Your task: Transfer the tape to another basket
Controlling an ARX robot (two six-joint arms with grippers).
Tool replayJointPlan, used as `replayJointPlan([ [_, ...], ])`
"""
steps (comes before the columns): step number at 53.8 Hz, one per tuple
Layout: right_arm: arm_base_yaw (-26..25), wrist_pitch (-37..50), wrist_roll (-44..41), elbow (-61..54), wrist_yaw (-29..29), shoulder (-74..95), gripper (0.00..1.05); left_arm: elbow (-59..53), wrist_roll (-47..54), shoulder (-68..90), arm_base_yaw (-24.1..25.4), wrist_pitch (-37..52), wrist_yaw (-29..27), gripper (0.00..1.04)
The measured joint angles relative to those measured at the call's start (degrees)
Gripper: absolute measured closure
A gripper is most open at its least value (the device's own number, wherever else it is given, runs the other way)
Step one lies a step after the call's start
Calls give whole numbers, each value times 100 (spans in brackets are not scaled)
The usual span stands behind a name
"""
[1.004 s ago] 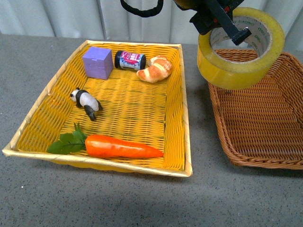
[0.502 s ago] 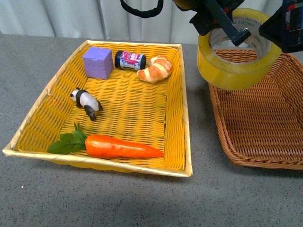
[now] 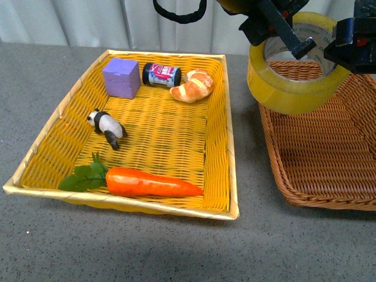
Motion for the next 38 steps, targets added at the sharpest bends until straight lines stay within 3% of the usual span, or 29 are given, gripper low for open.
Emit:
replayJointPlan([
  [7,-28,-81,223,35,24,26,88,0,-59,0,-26,4,48,90],
  [13,-55,-133,354,118,15,109,90,0,-79,0,-37,20,35,91],
  [18,-63,-162,343,236,13,190,91,0,-236,-9,-92,11,-498,89],
  [22,-76,-160,321,323,33,273,91,-22,-240,-70,-166,-63,-975,75],
  [28,-214,-188,339,400,240,398,91,-195,-273,-258,-118,120,-1075,59],
  [38,-723,-181,439,470,358,702,91,-826,-1222,-654,302,1421,-2199,23],
])
